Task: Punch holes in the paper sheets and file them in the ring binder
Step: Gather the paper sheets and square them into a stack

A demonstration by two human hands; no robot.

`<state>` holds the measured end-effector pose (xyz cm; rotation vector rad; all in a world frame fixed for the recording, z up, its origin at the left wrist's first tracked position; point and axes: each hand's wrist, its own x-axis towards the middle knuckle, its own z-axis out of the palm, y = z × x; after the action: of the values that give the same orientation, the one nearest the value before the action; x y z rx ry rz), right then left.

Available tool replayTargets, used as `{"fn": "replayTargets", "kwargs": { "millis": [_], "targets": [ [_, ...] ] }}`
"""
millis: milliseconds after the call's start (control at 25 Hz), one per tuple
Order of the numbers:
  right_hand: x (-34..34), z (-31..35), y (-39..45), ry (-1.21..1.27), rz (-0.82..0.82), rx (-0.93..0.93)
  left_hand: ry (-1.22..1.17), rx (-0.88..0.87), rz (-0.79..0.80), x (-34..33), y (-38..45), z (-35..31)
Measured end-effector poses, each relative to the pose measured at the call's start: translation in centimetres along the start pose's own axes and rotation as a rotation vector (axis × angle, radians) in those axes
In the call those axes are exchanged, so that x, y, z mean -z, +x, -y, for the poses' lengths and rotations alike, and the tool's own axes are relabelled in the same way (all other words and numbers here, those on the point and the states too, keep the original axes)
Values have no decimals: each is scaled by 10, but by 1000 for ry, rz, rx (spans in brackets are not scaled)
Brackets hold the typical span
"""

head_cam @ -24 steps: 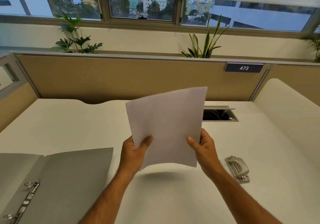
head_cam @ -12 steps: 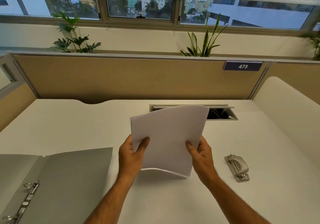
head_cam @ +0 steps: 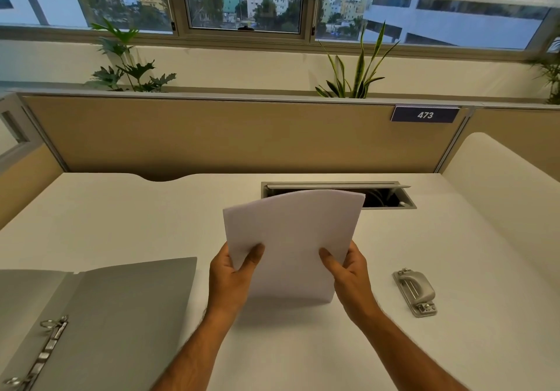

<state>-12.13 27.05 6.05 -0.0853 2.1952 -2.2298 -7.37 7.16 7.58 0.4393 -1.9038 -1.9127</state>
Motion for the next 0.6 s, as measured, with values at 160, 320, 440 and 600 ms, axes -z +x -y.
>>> {"fn": "replayTargets", "kwargs": {
  "millis": [160,320,440,600],
  "targets": [
    [4,-2,0,-39,58,-45,42,44,29,4,3,9],
    [8,-9,1,-40,103,-90,95,73,42,6,5,18],
    [13,-9,7,-58,120,-122,151,84,40,6,9,21],
    [29,-12,20,-72,147,-229,224,157,98,-2,9,28]
  ]
}}
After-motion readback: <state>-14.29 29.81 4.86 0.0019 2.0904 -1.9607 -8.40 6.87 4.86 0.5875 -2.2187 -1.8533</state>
